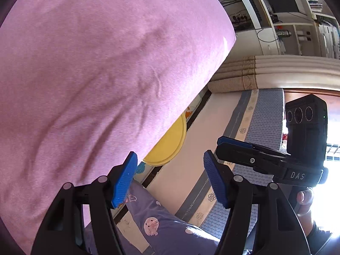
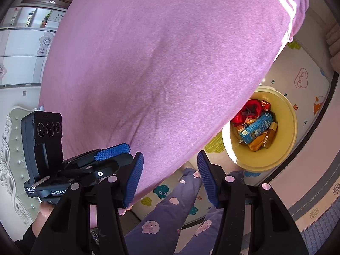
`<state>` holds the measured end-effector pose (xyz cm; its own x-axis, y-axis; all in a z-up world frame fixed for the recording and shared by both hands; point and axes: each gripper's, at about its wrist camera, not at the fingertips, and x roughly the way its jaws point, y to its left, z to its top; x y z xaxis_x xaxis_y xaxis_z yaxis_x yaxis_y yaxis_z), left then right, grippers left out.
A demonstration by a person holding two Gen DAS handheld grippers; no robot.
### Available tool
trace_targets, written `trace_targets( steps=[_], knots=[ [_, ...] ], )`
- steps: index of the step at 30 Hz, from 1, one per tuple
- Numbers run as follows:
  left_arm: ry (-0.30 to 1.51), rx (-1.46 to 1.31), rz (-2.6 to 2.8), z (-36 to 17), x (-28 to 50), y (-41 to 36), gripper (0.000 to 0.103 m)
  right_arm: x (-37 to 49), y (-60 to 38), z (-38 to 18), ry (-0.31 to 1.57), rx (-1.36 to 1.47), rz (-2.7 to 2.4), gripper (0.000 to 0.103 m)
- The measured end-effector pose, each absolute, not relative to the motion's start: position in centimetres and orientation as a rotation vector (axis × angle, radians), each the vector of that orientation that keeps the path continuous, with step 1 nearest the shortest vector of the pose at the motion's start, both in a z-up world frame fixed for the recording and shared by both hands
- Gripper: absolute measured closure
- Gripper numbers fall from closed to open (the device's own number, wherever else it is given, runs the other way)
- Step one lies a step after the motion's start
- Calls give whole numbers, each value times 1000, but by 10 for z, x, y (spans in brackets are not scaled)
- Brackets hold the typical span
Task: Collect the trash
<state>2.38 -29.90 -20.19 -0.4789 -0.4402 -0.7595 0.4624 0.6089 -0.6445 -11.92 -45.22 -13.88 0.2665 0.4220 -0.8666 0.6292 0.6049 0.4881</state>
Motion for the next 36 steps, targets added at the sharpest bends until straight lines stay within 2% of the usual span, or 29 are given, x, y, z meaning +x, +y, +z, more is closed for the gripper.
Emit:
trace_targets(
  steps=[14, 16, 20, 23, 26, 36],
  knots=[
    [1633, -132, -882, -166, 115, -143, 35, 9, -338, -121, 1395, 794, -41, 50],
    [1563, -111, -840, -154, 122, -127, 26, 22, -325, -113, 1379, 742, -34, 50],
    [1452, -87, -756, -131, 136, -95, 21, 45, -300, -93, 1326, 611, -24, 50],
    [1376, -76, -684, -113, 143, -76, 19, 57, -285, -75, 1272, 516, -10, 50],
    [1316, -71, -622, -96, 143, -64, 12, 64, -278, -56, 1214, 443, 4, 50],
    [1189, -106, -413, -42, 135, -37, 11, 79, -266, -9, 1128, 226, 41, 49]
  ],
)
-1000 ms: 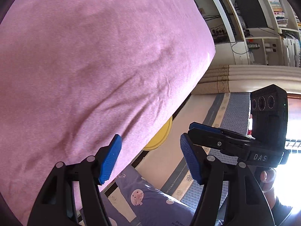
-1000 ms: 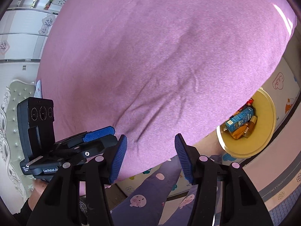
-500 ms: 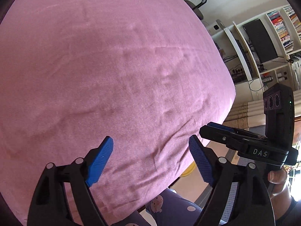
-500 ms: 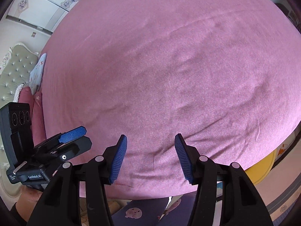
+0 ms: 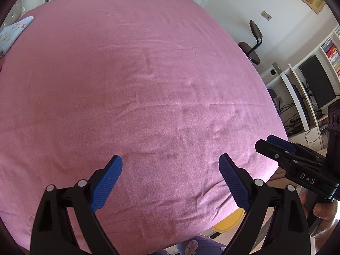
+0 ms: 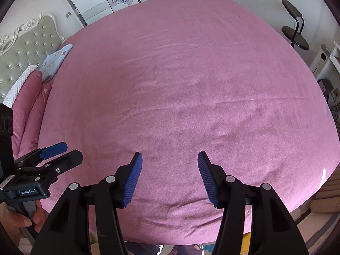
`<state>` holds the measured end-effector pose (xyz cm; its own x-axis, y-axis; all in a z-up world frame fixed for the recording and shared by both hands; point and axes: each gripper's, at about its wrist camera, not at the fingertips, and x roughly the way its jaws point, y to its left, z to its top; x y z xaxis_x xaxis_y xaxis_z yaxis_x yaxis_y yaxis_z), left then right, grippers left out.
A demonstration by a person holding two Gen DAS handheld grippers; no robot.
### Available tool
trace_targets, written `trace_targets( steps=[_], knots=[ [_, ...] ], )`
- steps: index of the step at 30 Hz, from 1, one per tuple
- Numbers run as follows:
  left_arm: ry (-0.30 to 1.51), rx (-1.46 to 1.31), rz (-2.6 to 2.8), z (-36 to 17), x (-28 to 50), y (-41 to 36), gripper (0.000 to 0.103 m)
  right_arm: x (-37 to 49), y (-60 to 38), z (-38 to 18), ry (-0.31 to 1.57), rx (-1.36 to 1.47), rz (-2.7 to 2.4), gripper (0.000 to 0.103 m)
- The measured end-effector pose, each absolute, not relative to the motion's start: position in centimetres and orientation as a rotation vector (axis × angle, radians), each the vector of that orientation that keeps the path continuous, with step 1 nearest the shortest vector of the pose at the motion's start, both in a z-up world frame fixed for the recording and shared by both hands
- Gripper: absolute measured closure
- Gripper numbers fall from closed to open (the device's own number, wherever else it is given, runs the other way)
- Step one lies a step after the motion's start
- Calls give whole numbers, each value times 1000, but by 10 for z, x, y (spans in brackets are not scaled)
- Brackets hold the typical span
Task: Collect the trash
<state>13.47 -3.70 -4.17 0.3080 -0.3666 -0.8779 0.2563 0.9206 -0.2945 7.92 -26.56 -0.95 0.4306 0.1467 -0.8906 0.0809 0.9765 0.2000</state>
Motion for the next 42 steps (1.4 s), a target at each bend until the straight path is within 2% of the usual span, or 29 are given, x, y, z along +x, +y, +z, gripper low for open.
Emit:
trace_targets(
  steps=[6, 15, 17, 19, 26, 42],
  knots=[
    [1145, -135, -317, -25, 129, -30, 9, 83, -261, 3, 1113, 184, 85, 48],
    [1112, -141, -198, -5, 126, -23, 9, 85, -255, 18, 1089, 142, 128, 42],
    [1106, -138, -173, -2, 126, -21, 9, 85, -254, 19, 1087, 140, 132, 36],
    [1097, -129, -154, 2, 125, -20, 9, 85, -255, 21, 1080, 148, 139, 34],
    [1036, -124, -89, 21, 118, -12, 5, 90, -256, 25, 1082, 139, 151, 34],
    [962, -159, -52, 42, 130, -2, 4, 88, -257, 22, 1085, 135, 147, 33]
  ],
)
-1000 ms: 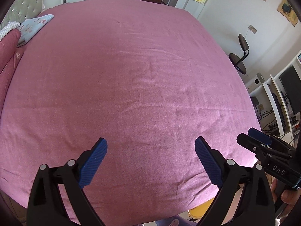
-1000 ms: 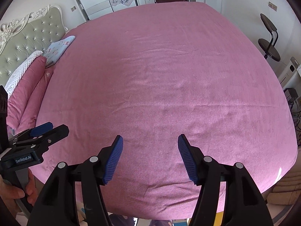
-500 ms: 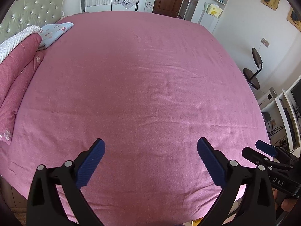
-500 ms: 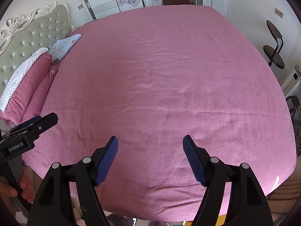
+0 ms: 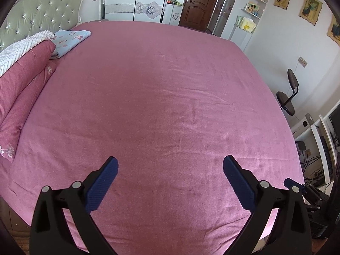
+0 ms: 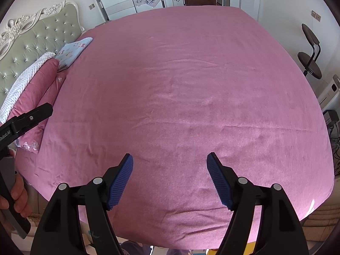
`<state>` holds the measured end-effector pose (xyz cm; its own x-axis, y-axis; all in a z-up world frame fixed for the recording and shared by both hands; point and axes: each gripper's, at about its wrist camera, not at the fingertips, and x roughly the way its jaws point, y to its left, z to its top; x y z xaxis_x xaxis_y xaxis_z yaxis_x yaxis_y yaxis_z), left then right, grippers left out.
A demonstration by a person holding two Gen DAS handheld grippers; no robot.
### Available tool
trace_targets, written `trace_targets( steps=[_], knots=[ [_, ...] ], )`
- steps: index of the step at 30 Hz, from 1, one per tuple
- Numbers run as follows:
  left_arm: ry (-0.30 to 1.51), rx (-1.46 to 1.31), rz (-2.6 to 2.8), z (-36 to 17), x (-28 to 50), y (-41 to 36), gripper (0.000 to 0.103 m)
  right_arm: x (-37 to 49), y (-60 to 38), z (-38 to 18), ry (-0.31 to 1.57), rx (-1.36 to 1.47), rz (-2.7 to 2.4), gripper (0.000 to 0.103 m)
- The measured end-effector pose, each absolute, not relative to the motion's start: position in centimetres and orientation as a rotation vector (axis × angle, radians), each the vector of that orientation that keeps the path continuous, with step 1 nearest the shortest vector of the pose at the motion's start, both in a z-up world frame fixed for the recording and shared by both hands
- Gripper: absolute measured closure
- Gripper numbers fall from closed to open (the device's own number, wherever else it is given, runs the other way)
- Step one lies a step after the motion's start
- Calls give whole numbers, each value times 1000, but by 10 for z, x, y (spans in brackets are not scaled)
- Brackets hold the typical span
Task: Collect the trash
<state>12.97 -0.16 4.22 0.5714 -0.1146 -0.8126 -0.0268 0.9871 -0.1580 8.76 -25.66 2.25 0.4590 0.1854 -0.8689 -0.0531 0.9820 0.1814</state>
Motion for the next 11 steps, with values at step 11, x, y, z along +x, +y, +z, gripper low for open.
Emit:
trace_targets(
  steps=[11],
  knots=[
    [948, -131, -58, 51, 126, -8, 4, 87, -261, 20, 1085, 148, 145, 33]
  ],
)
